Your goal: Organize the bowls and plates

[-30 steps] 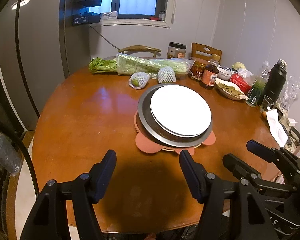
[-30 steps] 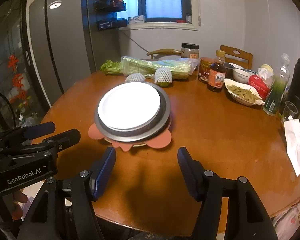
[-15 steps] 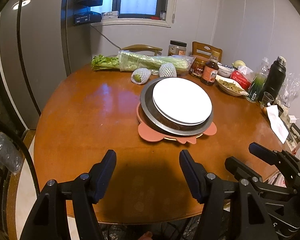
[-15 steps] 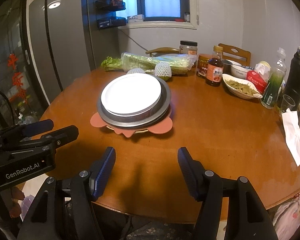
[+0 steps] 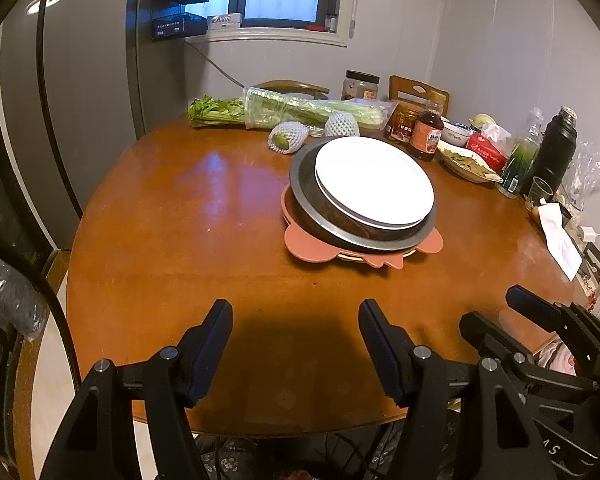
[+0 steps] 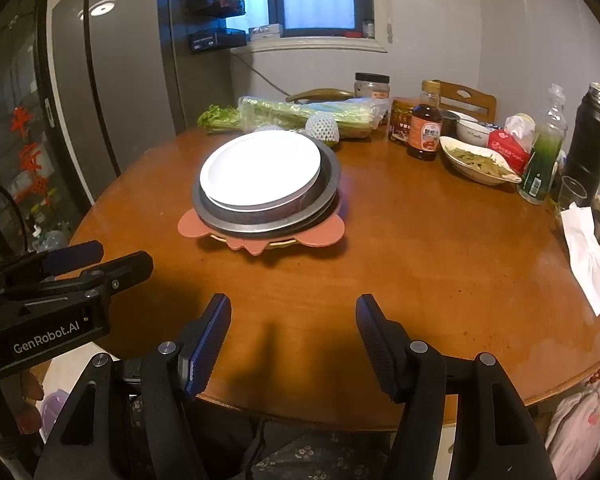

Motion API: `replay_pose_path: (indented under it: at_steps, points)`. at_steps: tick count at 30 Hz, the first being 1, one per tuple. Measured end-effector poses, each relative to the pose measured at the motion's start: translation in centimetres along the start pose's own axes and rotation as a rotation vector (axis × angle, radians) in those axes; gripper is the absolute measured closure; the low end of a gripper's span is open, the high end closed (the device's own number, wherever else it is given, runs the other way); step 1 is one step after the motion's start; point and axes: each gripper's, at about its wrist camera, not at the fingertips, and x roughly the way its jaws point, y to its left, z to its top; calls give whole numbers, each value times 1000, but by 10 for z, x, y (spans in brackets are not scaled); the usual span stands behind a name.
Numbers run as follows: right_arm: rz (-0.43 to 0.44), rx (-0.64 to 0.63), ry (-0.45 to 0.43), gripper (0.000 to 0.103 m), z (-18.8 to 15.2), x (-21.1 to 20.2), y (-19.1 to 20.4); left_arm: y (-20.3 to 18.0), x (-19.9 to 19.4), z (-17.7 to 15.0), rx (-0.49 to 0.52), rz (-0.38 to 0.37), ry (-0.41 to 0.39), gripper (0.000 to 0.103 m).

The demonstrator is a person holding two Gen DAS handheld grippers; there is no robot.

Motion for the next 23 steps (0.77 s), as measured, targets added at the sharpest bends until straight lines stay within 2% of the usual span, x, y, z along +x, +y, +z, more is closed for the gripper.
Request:
replay_pose_path:
  at_steps: [17, 23]
  points:
    - [-10, 11, 3, 36, -6, -1, -4, -8, 3, -5, 23, 0, 19, 38]
    - [1, 42, 6, 36, -7, 5, -14, -1, 15, -4, 4, 1, 37, 38]
